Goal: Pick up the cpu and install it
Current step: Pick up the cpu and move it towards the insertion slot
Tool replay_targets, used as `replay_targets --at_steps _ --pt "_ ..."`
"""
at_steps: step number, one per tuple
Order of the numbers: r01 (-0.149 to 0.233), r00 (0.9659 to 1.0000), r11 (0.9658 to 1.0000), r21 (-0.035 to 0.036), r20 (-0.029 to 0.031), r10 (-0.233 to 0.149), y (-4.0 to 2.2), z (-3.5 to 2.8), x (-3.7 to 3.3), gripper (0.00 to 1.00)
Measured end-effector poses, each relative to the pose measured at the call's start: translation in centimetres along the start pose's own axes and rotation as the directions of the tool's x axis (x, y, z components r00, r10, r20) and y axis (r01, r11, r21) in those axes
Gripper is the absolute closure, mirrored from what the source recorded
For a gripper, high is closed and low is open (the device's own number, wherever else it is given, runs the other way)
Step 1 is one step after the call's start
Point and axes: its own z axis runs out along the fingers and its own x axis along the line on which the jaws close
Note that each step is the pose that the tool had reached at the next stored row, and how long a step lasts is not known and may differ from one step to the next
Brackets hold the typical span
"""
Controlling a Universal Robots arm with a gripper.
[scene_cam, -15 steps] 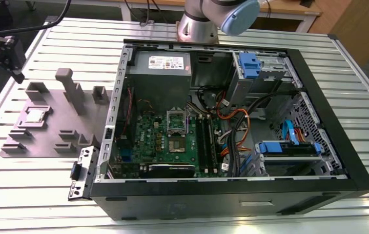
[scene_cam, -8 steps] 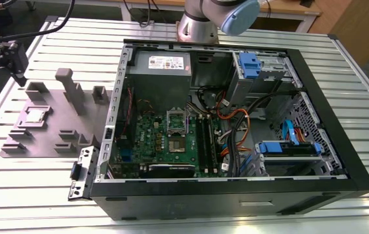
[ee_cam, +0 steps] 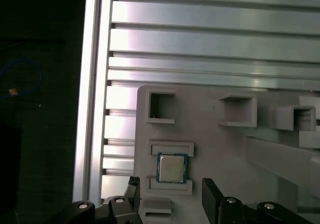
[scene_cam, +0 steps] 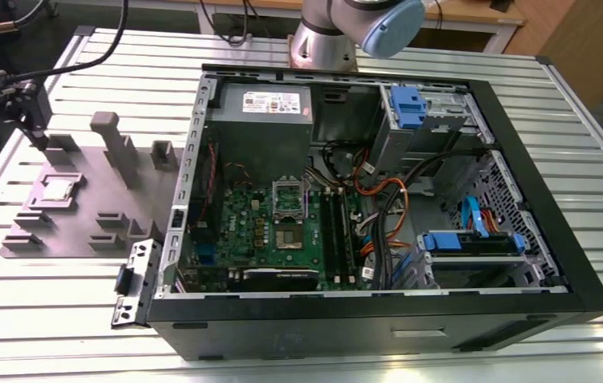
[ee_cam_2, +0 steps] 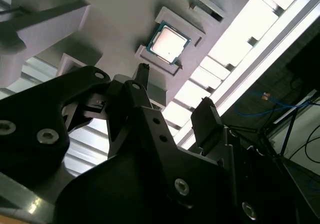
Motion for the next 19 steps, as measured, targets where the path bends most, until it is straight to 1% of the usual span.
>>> replay_targets --at_steps 1,2,3,10,15,19 --pt "0.001 1.0 1.0 -0.0002 -0.0013 -0.001 -0.02 0.2 -0.07 0.39" --pt "0.012 0.9999 0.9999 -0.0003 -0.0044 -0.012 -0.03 0.55 -0.12 0.39" --pt "0.018 0.9998 0.9998 -0.0004 -0.0056 -0.018 -0.04 0.75 -0.13 0.39" --pt "0.021 0.9997 0.9998 -0.0008 -0.0119 -0.021 -0.12 2.02 -0.13 0.39" --pt "0.02 0.9997 0.9998 -0.0009 -0.0122 -0.02 -0.39 2.91 -0.14 0.39" --pt "0.02 0.9997 0.9998 -0.0008 -0.0123 -0.02 -0.45 3.62 -0.46 0.39"
